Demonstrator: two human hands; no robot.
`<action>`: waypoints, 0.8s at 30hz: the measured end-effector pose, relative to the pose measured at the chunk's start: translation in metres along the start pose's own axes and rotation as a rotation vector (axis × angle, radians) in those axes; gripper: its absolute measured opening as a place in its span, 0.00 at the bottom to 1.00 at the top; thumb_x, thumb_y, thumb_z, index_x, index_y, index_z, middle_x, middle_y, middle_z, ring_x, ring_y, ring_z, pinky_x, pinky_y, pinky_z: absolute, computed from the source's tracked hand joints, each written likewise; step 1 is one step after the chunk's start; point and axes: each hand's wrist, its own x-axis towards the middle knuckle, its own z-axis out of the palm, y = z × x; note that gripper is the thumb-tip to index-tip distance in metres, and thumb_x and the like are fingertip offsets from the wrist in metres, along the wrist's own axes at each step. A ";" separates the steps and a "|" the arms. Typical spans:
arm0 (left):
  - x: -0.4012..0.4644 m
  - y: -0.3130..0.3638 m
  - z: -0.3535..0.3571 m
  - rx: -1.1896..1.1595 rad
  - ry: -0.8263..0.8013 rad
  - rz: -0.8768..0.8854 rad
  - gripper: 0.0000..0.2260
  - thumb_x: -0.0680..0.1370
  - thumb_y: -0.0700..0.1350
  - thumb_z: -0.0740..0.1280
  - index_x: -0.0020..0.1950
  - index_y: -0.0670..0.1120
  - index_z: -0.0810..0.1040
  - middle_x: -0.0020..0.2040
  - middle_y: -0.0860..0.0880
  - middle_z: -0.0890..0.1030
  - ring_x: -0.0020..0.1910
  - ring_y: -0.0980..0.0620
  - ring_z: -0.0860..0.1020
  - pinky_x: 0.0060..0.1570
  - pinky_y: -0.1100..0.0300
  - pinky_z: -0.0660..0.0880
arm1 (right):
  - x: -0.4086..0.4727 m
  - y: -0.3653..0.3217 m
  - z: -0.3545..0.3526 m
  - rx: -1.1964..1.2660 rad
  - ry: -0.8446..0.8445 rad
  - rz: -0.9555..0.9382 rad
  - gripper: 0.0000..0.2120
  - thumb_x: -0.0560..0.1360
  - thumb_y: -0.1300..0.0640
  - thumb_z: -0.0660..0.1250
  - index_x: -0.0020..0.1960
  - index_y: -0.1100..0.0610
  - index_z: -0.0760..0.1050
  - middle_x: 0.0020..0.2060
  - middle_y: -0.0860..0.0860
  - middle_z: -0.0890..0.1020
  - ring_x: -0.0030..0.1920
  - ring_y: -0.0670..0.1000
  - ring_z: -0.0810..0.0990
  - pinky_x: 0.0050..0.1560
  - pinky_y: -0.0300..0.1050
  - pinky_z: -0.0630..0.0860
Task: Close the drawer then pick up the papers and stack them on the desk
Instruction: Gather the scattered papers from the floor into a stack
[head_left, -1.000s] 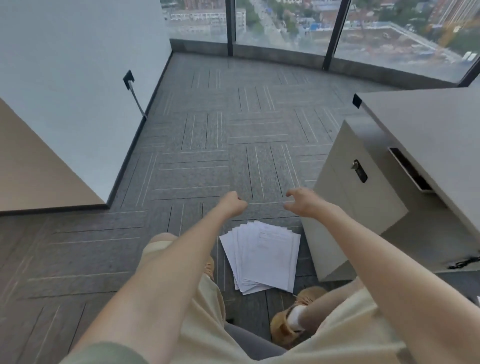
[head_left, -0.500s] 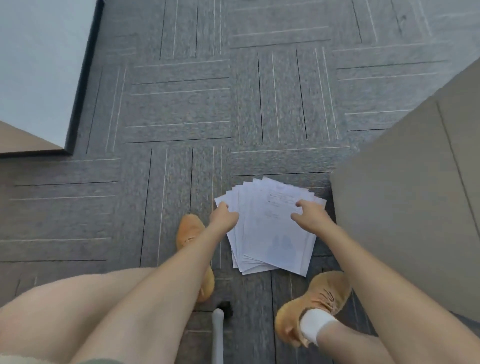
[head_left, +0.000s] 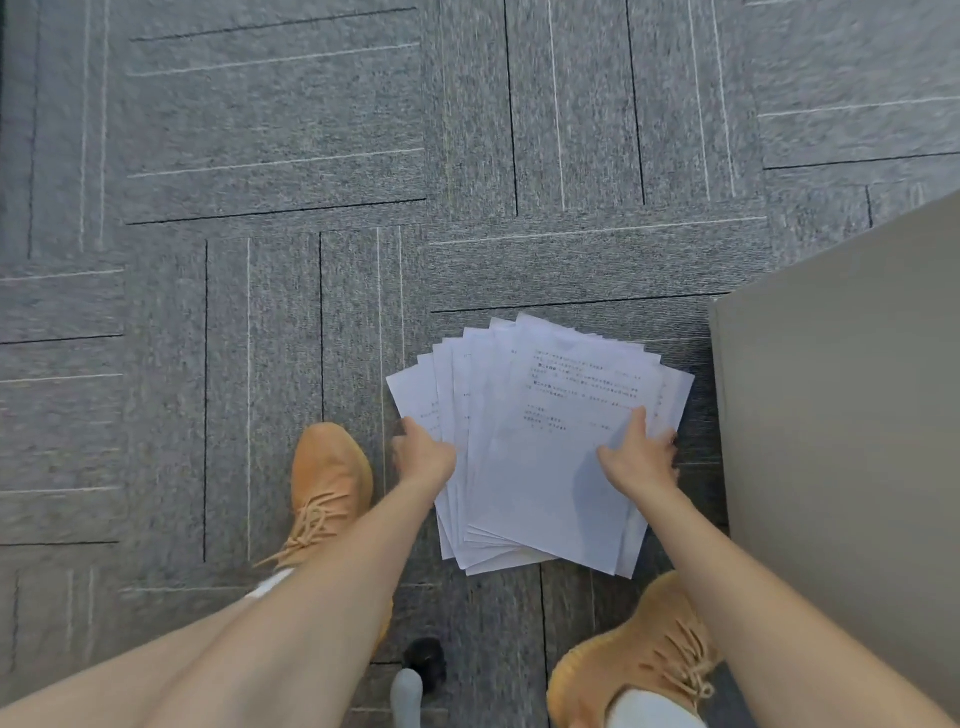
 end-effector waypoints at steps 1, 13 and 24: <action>0.001 0.000 0.006 0.037 0.015 -0.001 0.28 0.73 0.41 0.60 0.73 0.44 0.58 0.67 0.37 0.65 0.64 0.36 0.69 0.58 0.48 0.73 | 0.002 0.001 0.006 -0.002 0.008 0.003 0.38 0.77 0.45 0.61 0.78 0.52 0.43 0.75 0.69 0.47 0.76 0.69 0.50 0.74 0.67 0.53; -0.010 0.019 0.040 0.097 0.033 0.293 0.27 0.75 0.38 0.57 0.75 0.46 0.60 0.72 0.42 0.64 0.69 0.40 0.65 0.65 0.45 0.68 | 0.003 -0.011 0.034 -0.012 0.104 -0.196 0.34 0.80 0.49 0.58 0.80 0.54 0.46 0.79 0.65 0.44 0.79 0.65 0.45 0.78 0.58 0.49; -0.024 0.006 0.044 0.107 -0.164 0.213 0.40 0.75 0.45 0.62 0.80 0.46 0.40 0.81 0.46 0.42 0.79 0.44 0.50 0.72 0.44 0.62 | 0.007 0.004 0.041 -0.033 0.064 -0.144 0.41 0.78 0.46 0.60 0.79 0.59 0.39 0.77 0.68 0.37 0.78 0.66 0.39 0.78 0.58 0.41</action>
